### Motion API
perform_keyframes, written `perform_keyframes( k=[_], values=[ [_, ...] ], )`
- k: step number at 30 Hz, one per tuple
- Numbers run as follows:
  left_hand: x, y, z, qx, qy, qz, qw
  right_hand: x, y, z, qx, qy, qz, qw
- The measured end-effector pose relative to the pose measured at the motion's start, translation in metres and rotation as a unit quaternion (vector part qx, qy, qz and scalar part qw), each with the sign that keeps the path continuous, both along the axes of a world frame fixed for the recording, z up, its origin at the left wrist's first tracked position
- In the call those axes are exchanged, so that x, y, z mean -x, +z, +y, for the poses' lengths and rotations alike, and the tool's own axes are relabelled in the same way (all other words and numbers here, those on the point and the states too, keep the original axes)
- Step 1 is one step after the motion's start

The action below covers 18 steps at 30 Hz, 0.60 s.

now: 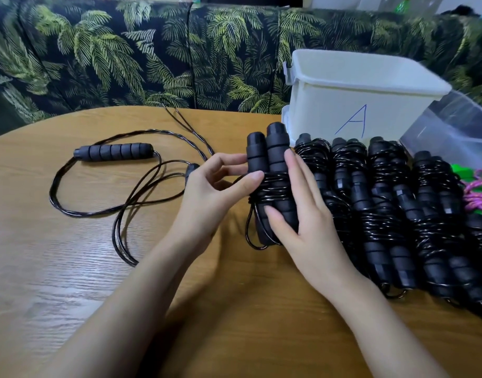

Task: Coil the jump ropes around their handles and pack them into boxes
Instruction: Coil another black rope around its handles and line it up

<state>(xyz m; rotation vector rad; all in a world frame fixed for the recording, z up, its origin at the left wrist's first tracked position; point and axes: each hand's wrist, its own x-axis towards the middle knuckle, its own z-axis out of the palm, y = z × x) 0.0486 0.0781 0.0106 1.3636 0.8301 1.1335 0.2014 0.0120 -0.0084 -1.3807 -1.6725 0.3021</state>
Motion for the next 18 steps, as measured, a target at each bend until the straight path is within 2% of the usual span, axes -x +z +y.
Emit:
perform_keyframes(
  k=[3, 8, 11, 18],
  values=[
    [0.0006, -0.0007, -0.0005, -0.016, 0.004, 0.004, 1.000, 0.0002, 0.0012, -0.0014, 0.009, -0.001, 0.031, 0.999],
    [-0.0005, -0.0043, 0.0000, -0.024, 0.019, 0.002, 1.000, 0.0022, 0.0004, -0.0032, -0.019, -0.028, -0.009, 0.999],
    [-0.0023, -0.0051, 0.0000, -0.015, 0.020, -0.009, 1.000, 0.0004, 0.0007, -0.0023, 0.011, -0.032, -0.002, 0.999],
    [-0.0020, 0.0013, -0.0027, -0.014, -0.007, -0.019, 1.000, 0.0049, -0.0016, -0.0031, -0.008, -0.032, 0.021, 0.999]
  ],
)
